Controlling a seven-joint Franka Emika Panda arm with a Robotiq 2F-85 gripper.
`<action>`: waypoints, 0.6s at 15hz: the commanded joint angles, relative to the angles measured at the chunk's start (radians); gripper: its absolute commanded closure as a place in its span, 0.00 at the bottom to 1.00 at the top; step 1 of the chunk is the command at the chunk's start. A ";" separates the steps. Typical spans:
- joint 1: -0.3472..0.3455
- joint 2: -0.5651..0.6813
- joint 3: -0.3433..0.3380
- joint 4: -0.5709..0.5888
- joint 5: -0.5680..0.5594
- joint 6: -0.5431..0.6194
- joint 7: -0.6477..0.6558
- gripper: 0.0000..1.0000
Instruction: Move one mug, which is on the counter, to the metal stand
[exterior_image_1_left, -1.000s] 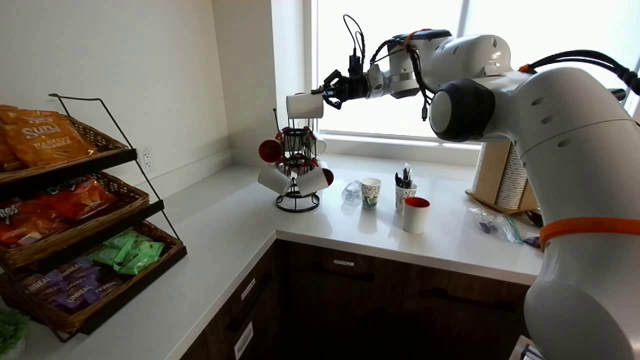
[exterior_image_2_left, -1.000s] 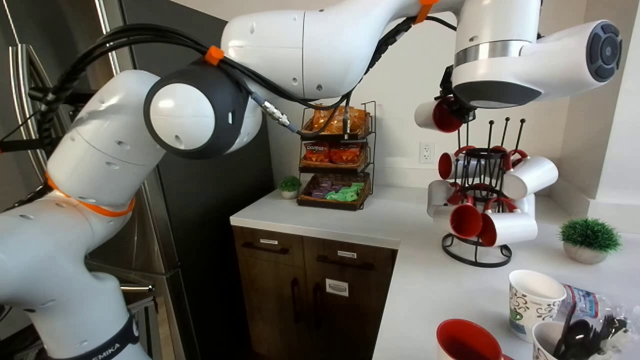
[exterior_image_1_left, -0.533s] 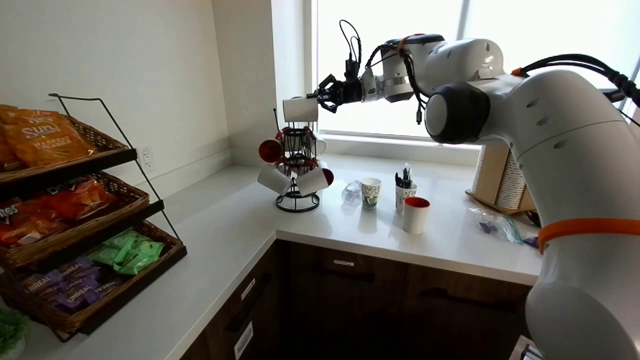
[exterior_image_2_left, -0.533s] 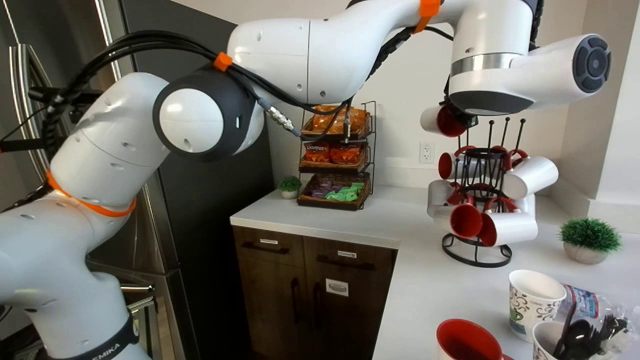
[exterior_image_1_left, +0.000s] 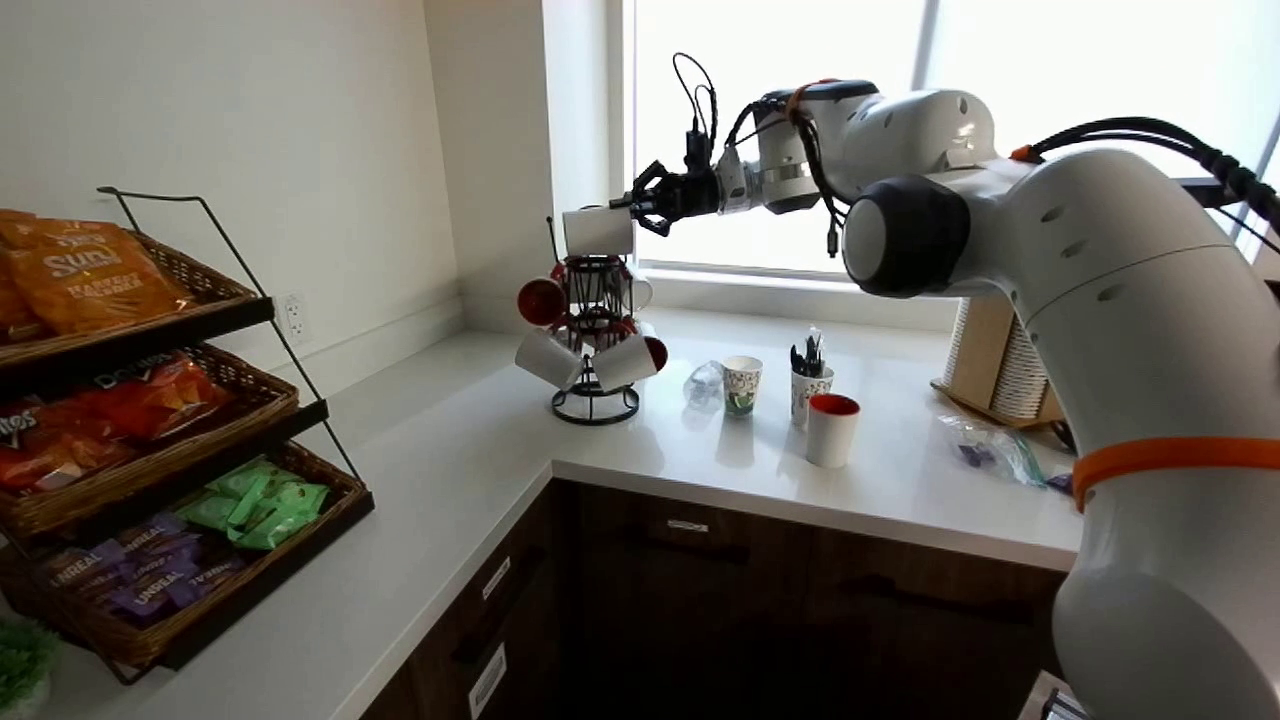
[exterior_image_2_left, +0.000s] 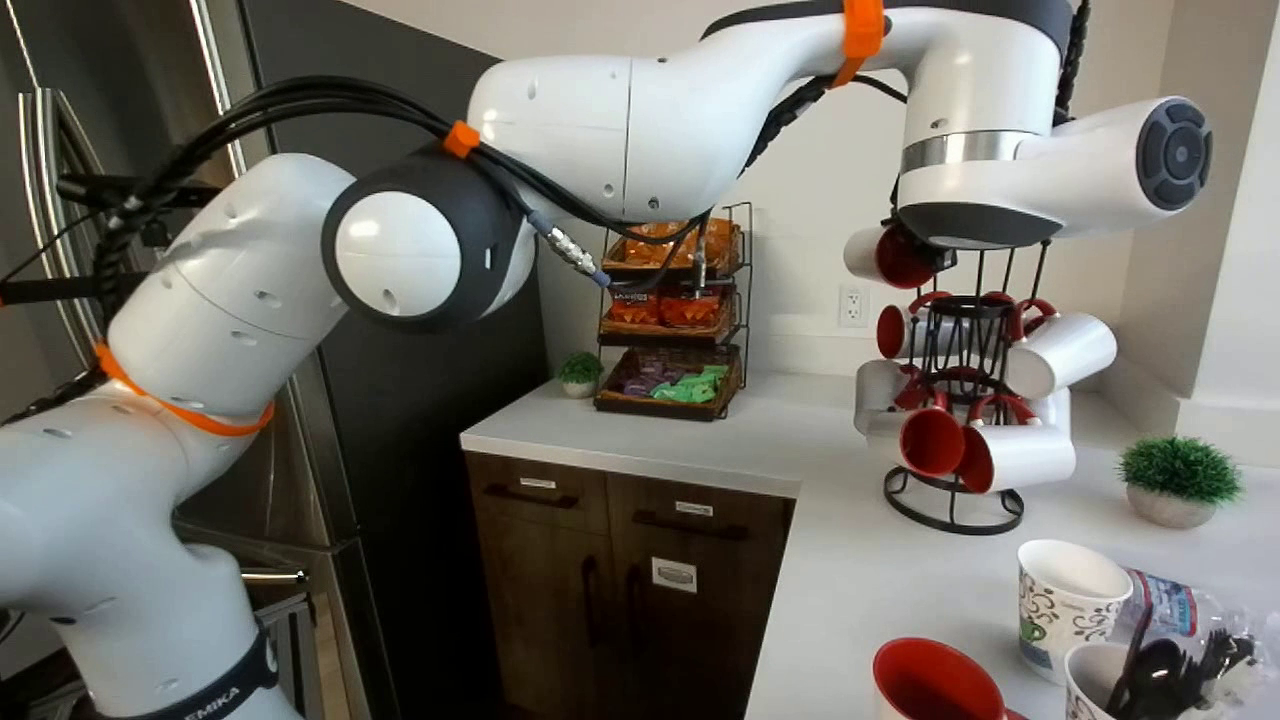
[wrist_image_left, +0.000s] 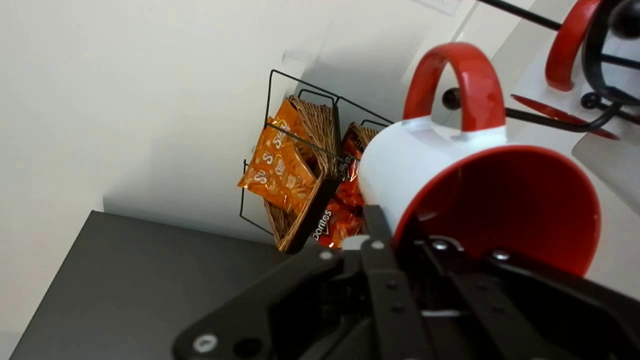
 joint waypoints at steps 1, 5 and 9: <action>0.020 0.041 -0.014 0.077 -0.001 0.061 0.064 0.98; 0.029 0.071 -0.025 0.114 -0.017 0.082 0.067 0.98; 0.037 0.091 -0.038 0.132 -0.042 0.067 0.063 0.98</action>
